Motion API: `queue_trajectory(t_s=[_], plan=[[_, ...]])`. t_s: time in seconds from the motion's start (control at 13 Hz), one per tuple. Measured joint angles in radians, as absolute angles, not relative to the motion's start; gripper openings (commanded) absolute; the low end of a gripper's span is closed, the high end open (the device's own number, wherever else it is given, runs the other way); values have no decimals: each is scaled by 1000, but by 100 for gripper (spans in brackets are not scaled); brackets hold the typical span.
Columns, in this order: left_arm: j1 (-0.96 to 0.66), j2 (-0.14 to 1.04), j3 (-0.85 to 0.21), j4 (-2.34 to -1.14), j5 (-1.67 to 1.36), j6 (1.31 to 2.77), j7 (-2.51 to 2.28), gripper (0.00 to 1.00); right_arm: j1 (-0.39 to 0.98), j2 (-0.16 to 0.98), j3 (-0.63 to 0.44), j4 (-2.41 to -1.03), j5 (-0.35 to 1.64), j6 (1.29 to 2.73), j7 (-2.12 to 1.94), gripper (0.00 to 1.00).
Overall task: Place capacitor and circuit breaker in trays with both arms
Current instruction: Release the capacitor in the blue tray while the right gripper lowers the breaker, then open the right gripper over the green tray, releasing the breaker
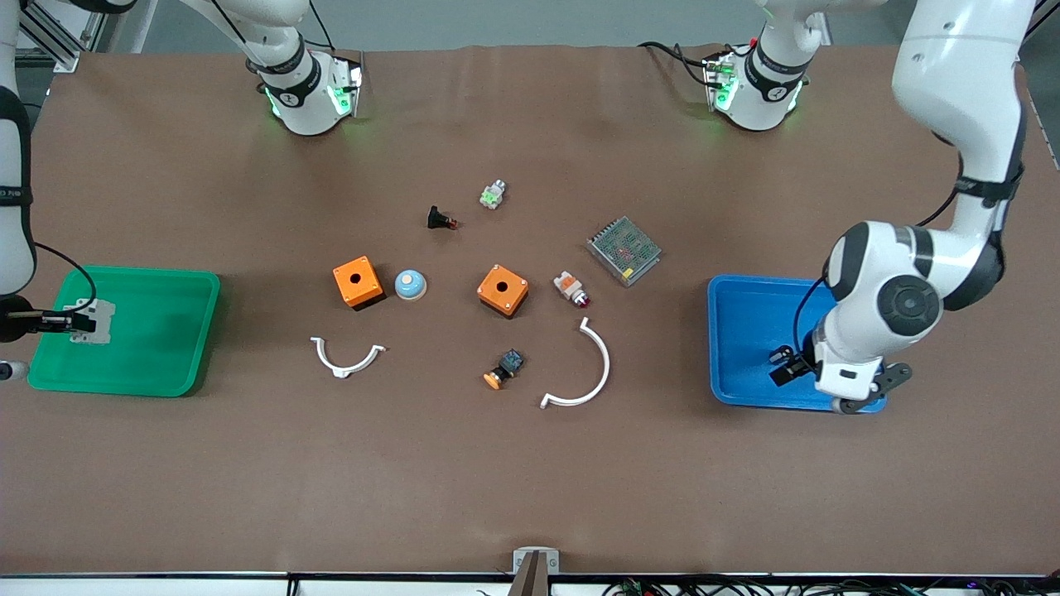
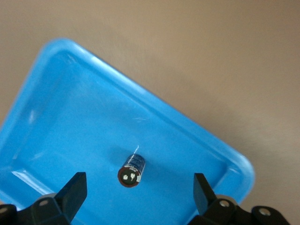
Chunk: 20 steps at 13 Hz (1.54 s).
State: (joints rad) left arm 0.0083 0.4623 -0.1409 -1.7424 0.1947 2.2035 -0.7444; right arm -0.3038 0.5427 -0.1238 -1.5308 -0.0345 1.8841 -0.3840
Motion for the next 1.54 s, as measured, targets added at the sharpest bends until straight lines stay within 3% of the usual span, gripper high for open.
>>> queue_trajectory(t_s=[0.77,0.92,1.0,1.08,1.15,1.54], plan=[[8,193,-152,-1548,192,1800,-299,100,-352,692,-119,-1531,-34,2090,-431,14],[8,147,-151,-1526,161,1734,-228,100,-352,703,-116,-1534,-31,2115,-431,20],[7,126,-141,-1519,131,1712,-194,100,-352,705,-116,-1538,-29,2139,-431,41],[6,105,-123,-1519,107,1694,-161,100,-352,708,-116,-1543,-29,2155,-431,85],[6,86,-103,-1519,83,1668,-130,100,-353,710,-116,-1545,-29,2159,-431,100],[-21,28,-38,-1530,35,1603,-98,100,-353,655,-112,-1525,-28,2072,-431,100]])
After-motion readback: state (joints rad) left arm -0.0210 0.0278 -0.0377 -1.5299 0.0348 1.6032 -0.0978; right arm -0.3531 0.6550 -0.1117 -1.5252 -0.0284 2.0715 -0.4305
